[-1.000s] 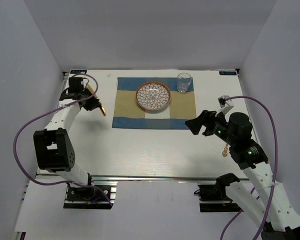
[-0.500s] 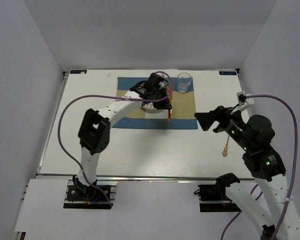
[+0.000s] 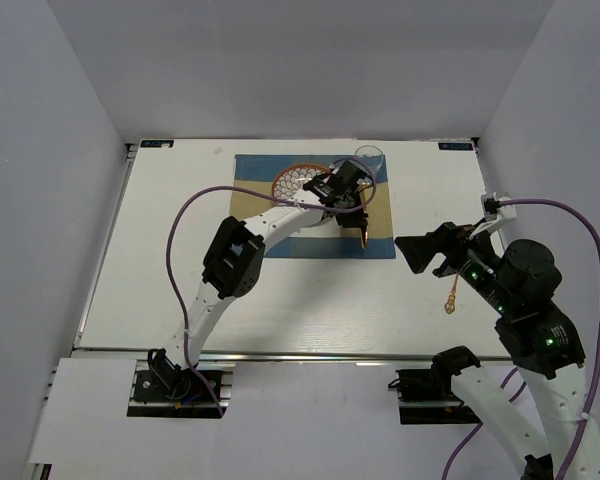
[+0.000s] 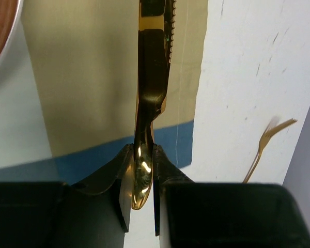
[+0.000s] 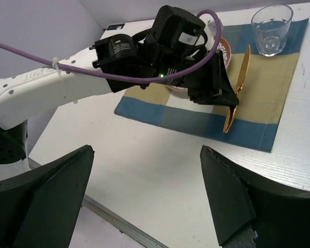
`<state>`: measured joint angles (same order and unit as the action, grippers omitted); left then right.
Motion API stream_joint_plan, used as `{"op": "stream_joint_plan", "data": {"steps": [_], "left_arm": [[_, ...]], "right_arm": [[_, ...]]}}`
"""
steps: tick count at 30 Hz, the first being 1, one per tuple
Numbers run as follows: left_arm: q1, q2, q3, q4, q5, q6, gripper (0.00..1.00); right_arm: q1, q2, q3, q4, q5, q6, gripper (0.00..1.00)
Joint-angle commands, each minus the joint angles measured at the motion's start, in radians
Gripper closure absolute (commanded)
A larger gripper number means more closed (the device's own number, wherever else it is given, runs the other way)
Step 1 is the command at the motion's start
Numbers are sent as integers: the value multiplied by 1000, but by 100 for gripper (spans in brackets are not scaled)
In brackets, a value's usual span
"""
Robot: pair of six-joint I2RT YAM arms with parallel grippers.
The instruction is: Set the dinner table for one person
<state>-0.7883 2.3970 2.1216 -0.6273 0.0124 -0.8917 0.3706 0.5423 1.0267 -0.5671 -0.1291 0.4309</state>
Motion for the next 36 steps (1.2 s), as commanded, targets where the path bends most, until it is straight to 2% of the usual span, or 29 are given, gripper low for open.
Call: {"op": "stream_joint_plan", "data": {"steps": [1, 4, 12, 27, 32, 36], "left_arm": [[4, 8, 78, 55, 19, -9, 100], [14, 57, 129, 66, 47, -7, 100], [23, 116, 129, 112, 81, -27, 100], [23, 165, 129, 103, 93, -59, 100], [23, 153, 126, 100, 74, -61, 73], [23, 142, 126, 92, 72, -56, 64]], "right_arm": [[2, -15, 36, -14, 2, -21, 11], [2, -27, 21, -19, 0, -29, 11], [1, -36, 29, -45, 13, -50, 11], [-1, -33, 9, -39, 13, -52, 11], [1, -31, 10, -43, 14, -58, 11], [1, -27, 7, -39, 6, -55, 11]]}}
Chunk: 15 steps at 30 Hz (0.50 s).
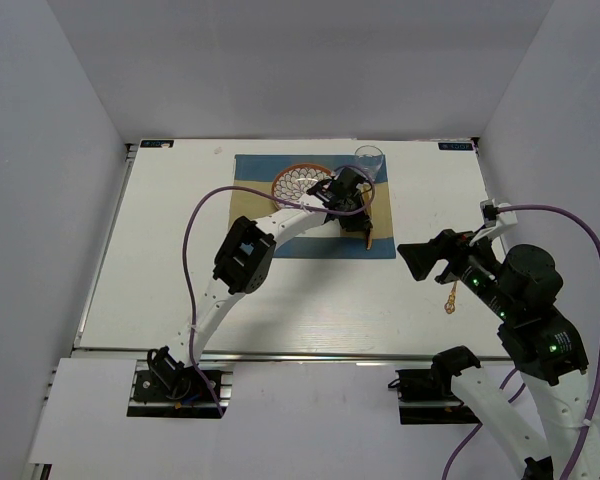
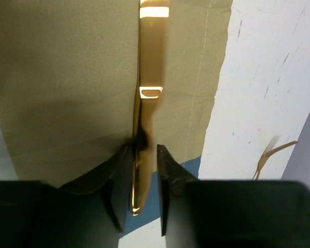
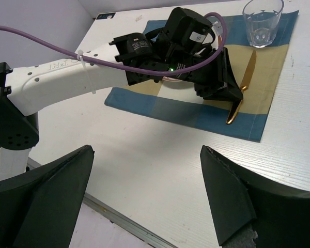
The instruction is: Set the dinner table for one person
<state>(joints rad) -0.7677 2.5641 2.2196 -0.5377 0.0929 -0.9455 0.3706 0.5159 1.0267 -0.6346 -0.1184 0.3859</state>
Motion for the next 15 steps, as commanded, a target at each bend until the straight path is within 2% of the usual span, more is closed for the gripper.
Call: {"op": "stream_joint_plan", "data": {"steps": [1, 6, 9, 12, 13, 15], "left_arm": [[2, -28, 26, 4, -7, 2, 61], [-7, -56, 17, -10, -21, 16, 38], [-16, -97, -11, -8, -32, 14, 36], [-25, -171, -47, -8, -36, 14, 31], [-25, -224, -81, -14, -57, 17, 20], [-25, -293, -133, -33, -77, 33, 14]], "right_arm": [[1, -1, 7, 32, -4, -10, 11], [2, 18, 1, 38, 11, -4, 11], [1, 41, -5, 35, 78, -1, 11], [-1, 75, -23, 18, 224, 30, 11], [-1, 84, -40, 10, 300, 48, 11], [-1, 93, -60, 9, 364, 109, 11]]}}
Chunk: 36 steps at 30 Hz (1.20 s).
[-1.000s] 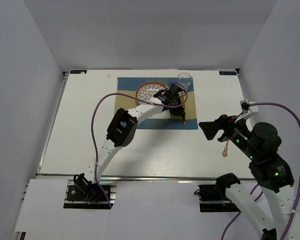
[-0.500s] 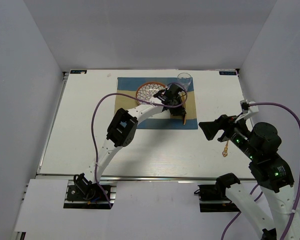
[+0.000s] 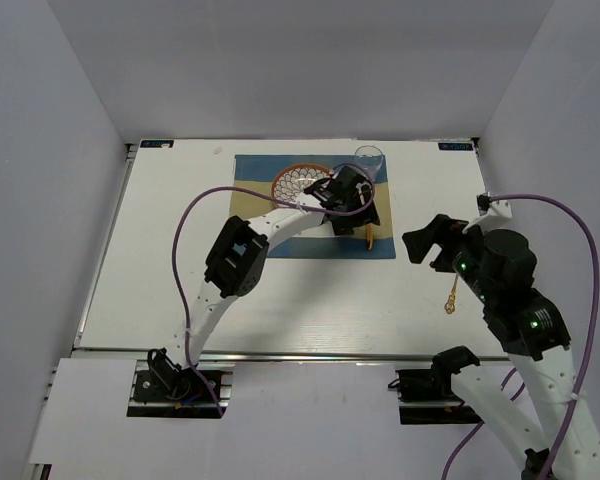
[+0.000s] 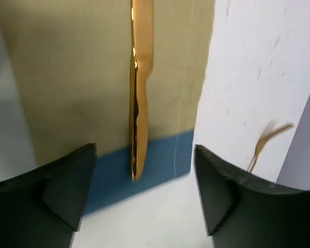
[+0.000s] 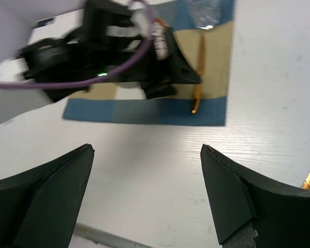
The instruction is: Set the dinner table for one person
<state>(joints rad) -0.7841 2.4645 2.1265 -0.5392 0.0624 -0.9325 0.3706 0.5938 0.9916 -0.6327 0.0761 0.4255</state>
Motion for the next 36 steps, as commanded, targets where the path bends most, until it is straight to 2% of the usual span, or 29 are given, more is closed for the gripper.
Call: {"op": "stream_joint_plan", "data": {"steps": [1, 3, 5, 9, 10, 11, 13, 15, 17, 19, 20, 24, 33, 36], "left_arm": [[-9, -272, -116, -33, -82, 24, 8], [-9, -358, -251, -28, -102, 40, 2], [-9, -485, -345, -28, -113, 52, 2], [11, -720, -621, -24, -142, 73, 2], [11, -770, -743, -37, -159, 73, 2], [11, -870, -799, -50, -191, 75, 2], [20, -968, -897, -105, -303, 90, 2], [29, -1101, -1020, -130, -340, 119, 2], [40, -1168, -1109, -146, -334, 179, 2], [40, -1237, -1139, -189, -332, 237, 2], [40, -1248, -1146, -206, -343, 253, 2], [40, -1291, -1151, -306, -458, 247, 2], [40, -1493, -1238, -220, -400, 241, 2], [40, -1526, -1274, -179, -368, 247, 2]], "right_arm": [[-1, 24, -50, 10, 224, 93, 11], [-6, 52, -77, 43, 292, 137, 11], [-10, 93, -151, 89, 315, 144, 11], [-51, 303, -212, 186, 295, 136, 11], [-91, 375, -215, 195, 301, 131, 11], [-104, 414, -202, 200, 304, 125, 11], [-172, 517, -173, 182, 294, 105, 11], [-228, 607, -107, 147, 254, 85, 11], [-295, 636, -94, 142, 240, 72, 11], [-334, 652, -93, 159, 191, 52, 11], [-393, 658, -94, 168, 171, 32, 11], [-466, 737, -87, 196, 105, -16, 11], [-561, 934, -45, 203, 25, -74, 11], [-570, 965, -44, 200, 62, -68, 11]]}}
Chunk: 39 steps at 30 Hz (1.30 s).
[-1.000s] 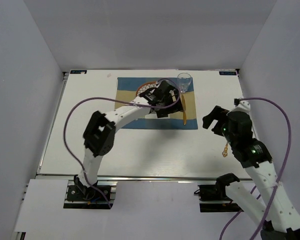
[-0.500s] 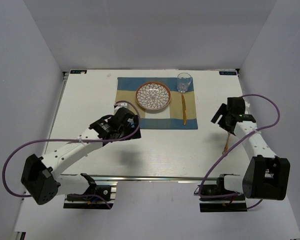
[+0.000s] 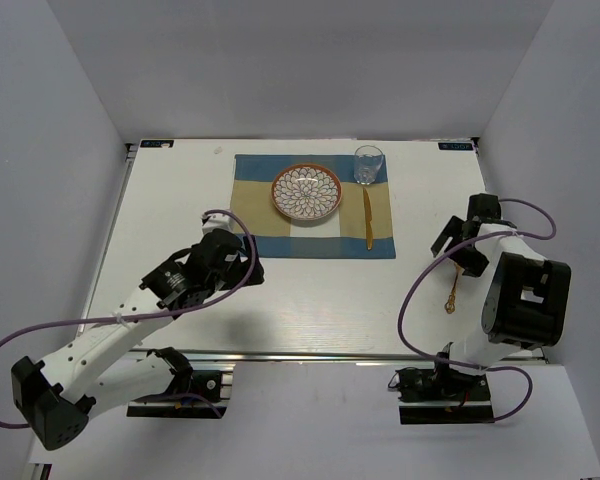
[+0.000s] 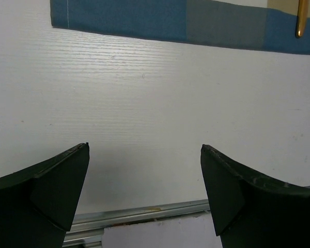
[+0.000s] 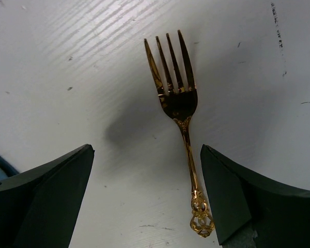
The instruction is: Set the dinner table for one person
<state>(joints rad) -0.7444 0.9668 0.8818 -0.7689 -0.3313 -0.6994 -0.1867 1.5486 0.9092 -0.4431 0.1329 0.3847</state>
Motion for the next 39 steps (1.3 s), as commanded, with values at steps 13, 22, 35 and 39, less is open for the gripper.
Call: {"op": "stream_joint_plan", "data": {"steps": [13, 22, 35, 39], "left_arm": [[0, 0, -26, 94, 124, 46, 2], [0, 0, 5, 74, 106, 49, 2], [0, -23, 26, 34, 75, 44, 2], [0, -31, 23, 33, 75, 43, 2]], "right_arm": [[-20, 113, -136, 64, -29, 46, 24], [-8, 44, -200, 50, -84, 28, 46], [1, 80, -182, 27, -165, 6, 84], [4, 99, -167, 9, -159, -1, 88]]}}
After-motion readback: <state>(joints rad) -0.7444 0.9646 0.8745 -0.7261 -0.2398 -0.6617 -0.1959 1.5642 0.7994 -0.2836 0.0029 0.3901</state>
